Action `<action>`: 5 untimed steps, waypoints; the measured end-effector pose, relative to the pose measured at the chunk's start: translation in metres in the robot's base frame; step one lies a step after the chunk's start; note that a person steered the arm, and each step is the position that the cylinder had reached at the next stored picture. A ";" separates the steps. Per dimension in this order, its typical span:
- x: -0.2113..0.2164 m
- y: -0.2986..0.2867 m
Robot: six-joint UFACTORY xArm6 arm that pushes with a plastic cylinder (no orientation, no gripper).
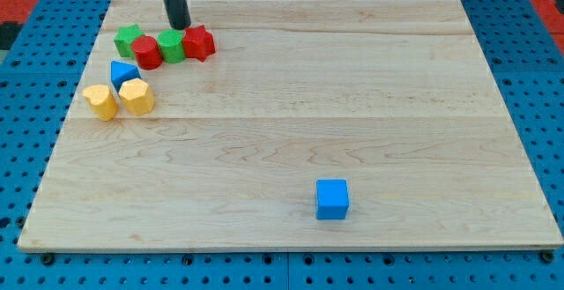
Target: Move the red blocks into the green circle
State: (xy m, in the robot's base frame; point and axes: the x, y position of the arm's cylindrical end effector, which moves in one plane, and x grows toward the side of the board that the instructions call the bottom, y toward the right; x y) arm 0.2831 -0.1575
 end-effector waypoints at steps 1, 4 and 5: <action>0.045 0.017; -0.002 0.078; 0.025 0.118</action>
State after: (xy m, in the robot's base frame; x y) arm 0.3083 -0.0398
